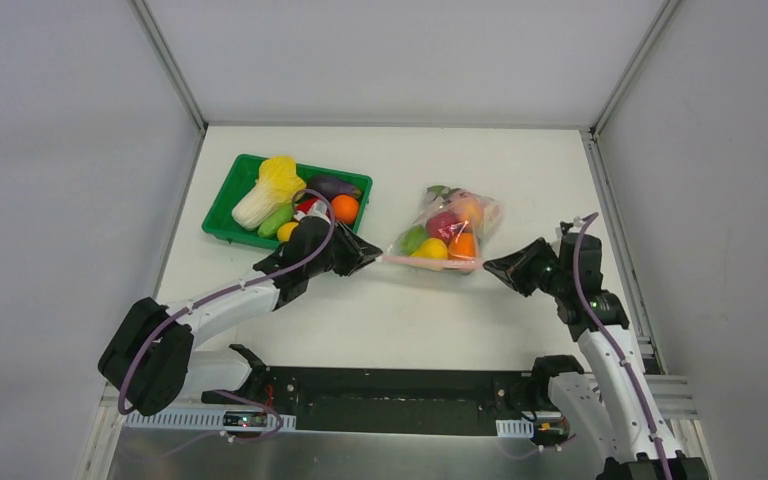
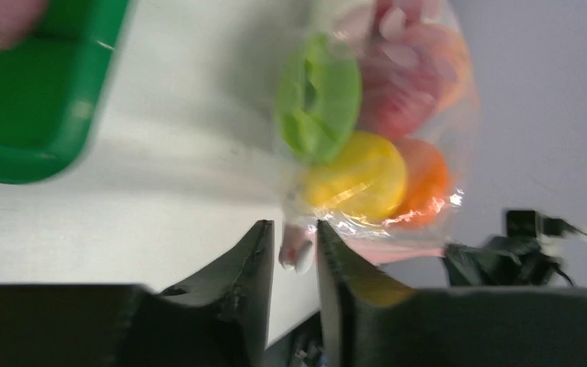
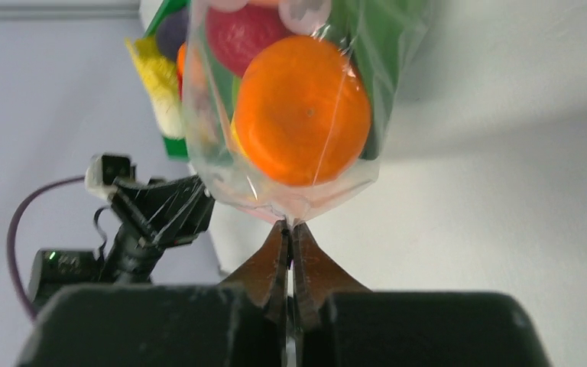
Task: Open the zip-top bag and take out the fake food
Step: Zip the zipper food storage bag at the center of the board, then unzip the zipper food storage bag at the center of the board.
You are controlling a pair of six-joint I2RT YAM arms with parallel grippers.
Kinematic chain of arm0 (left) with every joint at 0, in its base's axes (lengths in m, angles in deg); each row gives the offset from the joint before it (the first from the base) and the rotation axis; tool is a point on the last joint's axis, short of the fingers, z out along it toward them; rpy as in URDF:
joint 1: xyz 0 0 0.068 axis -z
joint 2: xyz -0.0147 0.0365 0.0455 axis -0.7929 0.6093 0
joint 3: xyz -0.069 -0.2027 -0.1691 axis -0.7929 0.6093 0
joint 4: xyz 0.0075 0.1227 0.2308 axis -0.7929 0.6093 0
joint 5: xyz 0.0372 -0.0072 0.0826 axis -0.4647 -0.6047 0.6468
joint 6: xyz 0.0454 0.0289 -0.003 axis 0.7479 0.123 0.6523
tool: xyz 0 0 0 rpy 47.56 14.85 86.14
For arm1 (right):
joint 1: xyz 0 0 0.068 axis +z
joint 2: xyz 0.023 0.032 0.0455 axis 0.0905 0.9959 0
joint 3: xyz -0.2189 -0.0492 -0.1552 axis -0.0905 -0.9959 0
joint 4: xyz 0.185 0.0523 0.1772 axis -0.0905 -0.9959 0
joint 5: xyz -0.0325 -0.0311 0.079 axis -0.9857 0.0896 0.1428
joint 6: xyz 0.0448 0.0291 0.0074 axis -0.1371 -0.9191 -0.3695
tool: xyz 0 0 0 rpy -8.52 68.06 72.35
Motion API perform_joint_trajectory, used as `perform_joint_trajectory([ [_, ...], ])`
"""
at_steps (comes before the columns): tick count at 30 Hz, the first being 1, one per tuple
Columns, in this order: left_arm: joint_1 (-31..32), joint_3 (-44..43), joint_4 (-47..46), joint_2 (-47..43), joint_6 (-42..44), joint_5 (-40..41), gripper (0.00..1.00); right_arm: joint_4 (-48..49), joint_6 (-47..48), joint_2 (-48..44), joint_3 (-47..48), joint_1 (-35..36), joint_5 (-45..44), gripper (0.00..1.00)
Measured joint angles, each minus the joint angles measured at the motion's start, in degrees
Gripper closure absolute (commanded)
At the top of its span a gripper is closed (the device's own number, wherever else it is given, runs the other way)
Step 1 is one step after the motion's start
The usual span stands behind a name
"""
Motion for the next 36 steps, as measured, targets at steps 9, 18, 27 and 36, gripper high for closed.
perform_joint_trajectory([
  [9, -2.9, -1.5, 7.6, -1.1, 8.3, -2.4, 0.35, -5.5, 10.3, 5.1, 6.7, -4.9, -10.4, 0.93],
  [18, 2.1, -10.8, 10.1, 6.3, 16.6, -11.5, 0.34, -8.3, 13.8, 5.1, 7.5, -5.1, -13.0, 0.30],
  [27, 3.9, -11.1, 5.9, 17.5, 16.3, -18.0, 0.51, -10.3, 13.6, -1.3, 6.8, -5.2, -5.1, 0.24],
  [36, 4.7, -11.1, -0.3, 20.2, 14.6, -20.6, 0.61, -11.1, 11.7, -5.9, 4.1, -5.2, 1.7, 0.22],
])
